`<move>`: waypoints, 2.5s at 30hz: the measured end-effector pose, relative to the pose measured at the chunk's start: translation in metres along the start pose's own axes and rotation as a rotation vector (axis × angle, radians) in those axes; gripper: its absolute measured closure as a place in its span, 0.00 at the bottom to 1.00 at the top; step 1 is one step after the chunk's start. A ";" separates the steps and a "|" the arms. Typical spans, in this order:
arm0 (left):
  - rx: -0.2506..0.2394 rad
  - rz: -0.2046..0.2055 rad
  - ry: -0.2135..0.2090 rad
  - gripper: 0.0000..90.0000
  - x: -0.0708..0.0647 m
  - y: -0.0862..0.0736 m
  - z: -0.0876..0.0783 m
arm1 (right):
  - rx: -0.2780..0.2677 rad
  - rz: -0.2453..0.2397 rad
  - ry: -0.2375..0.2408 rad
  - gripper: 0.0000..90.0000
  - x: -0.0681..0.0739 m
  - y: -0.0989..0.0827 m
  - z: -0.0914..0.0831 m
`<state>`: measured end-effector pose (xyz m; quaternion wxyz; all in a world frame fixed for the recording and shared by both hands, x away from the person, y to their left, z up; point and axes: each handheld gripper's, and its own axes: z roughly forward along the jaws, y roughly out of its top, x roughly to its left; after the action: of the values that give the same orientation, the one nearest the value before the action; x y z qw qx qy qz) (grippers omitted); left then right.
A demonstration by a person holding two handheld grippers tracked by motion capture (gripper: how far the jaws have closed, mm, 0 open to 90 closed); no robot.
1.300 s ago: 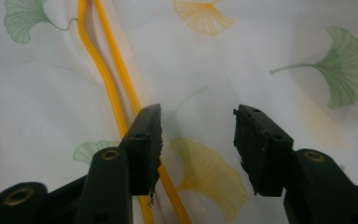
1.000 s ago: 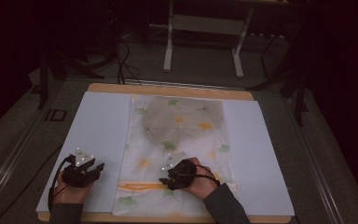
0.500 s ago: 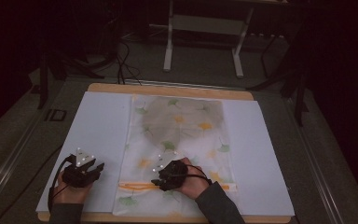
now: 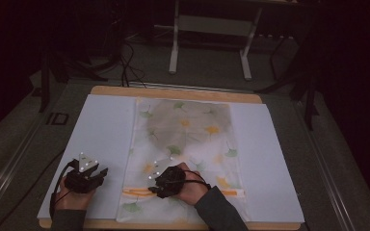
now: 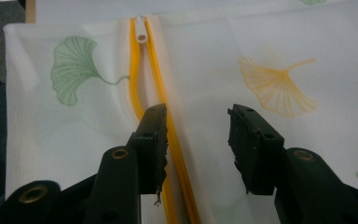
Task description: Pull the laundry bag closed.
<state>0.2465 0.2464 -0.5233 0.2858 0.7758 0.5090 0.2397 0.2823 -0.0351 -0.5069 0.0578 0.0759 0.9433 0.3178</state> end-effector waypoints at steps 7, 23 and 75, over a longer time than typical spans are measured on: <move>-0.001 -0.001 0.002 0.65 0.000 0.000 0.000 | -0.005 -0.008 0.016 0.64 0.001 0.007 0.005; 0.001 0.003 0.007 0.65 -0.001 0.000 -0.001 | -0.008 -0.034 0.069 0.74 0.013 0.024 0.022; 0.004 0.013 -0.050 0.65 -0.010 0.003 -0.008 | -0.006 -0.075 0.107 0.94 0.021 0.047 0.051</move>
<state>0.2391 0.2379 -0.5161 0.2954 0.7854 0.4971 0.2209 0.2749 0.0356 -0.5202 0.0192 0.0231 0.9463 0.3218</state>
